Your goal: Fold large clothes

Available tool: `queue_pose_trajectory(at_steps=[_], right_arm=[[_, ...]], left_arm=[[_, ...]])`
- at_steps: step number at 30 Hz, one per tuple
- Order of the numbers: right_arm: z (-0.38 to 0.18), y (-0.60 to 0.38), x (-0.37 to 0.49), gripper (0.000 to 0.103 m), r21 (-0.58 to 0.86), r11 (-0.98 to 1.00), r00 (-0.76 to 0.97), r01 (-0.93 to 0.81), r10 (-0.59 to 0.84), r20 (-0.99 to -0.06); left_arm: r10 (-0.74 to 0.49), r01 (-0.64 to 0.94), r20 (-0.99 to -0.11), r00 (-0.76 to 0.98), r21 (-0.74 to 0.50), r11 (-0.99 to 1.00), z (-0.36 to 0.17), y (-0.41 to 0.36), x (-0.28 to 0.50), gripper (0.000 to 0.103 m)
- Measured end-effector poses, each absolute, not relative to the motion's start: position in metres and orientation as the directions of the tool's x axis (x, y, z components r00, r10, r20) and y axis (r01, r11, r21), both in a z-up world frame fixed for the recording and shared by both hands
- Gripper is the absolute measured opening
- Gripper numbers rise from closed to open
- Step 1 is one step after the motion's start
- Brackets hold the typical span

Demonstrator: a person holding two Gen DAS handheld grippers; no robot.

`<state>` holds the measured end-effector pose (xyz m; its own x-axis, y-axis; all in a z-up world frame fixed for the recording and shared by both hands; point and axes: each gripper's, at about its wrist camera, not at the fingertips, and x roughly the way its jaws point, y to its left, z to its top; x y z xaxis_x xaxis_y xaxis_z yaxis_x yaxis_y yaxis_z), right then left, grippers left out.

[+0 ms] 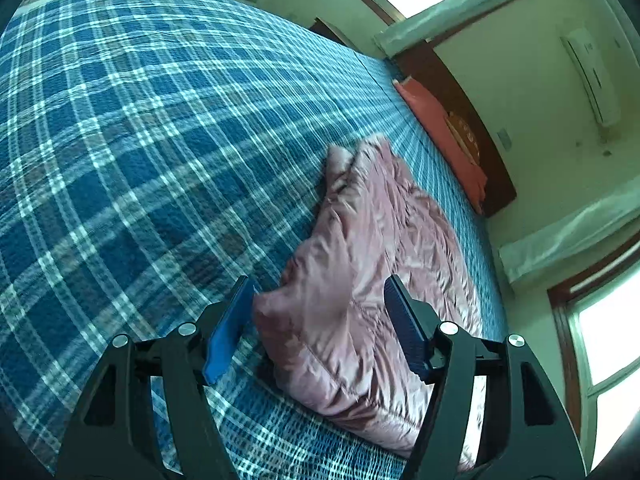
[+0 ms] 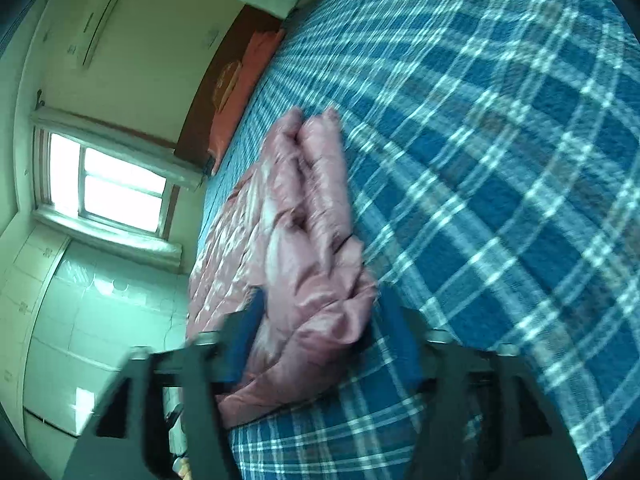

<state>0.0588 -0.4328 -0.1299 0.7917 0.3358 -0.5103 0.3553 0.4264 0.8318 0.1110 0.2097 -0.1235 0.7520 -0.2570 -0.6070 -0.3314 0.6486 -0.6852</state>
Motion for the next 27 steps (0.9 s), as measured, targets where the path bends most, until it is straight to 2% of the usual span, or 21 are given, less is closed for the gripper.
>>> queue_pose_trajectory(at_steps=[3,4,5,6,8,12,17,21,24,27], right_arm=[[-0.131,-0.438,0.063,0.063,0.832,0.436,0.794,0.344,0.338,-0.505],[-0.131,-0.438,0.066,0.056,0.818,0.458,0.79,0.348,0.326,-0.519],[-0.132,-0.438,0.069,0.049,0.812,0.468,0.786,0.35,0.325,-0.526],[-0.133,-0.438,0.073,0.037,0.813,0.468,0.782,0.345,0.336,-0.525],[-0.138,-0.439,0.075,0.032,0.813,0.468,0.777,0.348,0.341,-0.529],[-0.14,-0.439,0.071,0.032,0.814,0.474,0.775,0.337,0.351,-0.526],[-0.133,-0.451,0.055,0.034,0.798,0.486,0.776,0.357,0.321,-0.543],[-0.123,-0.465,0.049,0.034,0.771,0.515,0.769,0.375,0.292,-0.569],[-0.113,-0.471,0.048,0.034,0.709,0.576,0.745,0.407,0.24,-0.623],[-0.095,-0.471,0.049,0.034,0.601,0.657,0.709,0.455,0.142,-0.691]], left_arm=[[-0.262,-0.357,-0.627,0.733,-0.684,0.636,-0.132,0.215,0.114,0.064],[-0.255,-0.374,-0.644,0.721,-0.672,0.639,-0.137,0.217,0.115,0.06],[-0.263,-0.381,-0.653,0.71,-0.671,0.637,-0.142,0.218,0.116,0.045],[-0.279,-0.375,-0.652,0.706,-0.677,0.633,-0.145,0.219,0.117,0.034],[-0.295,-0.363,-0.653,0.698,-0.678,0.639,-0.15,0.217,0.118,0.027],[-0.282,-0.355,-0.661,0.695,-0.657,0.665,-0.146,0.214,0.118,0.027],[-0.245,-0.368,-0.687,0.684,-0.615,0.697,-0.133,0.22,0.114,0.045],[-0.19,-0.373,-0.717,0.67,-0.547,0.749,-0.123,0.229,0.111,0.052],[-0.14,-0.386,-0.751,0.645,-0.479,0.788,-0.117,0.235,0.114,0.052],[-0.004,-0.404,-0.778,0.628,-0.33,0.853,-0.1,0.233,0.115,0.052]])
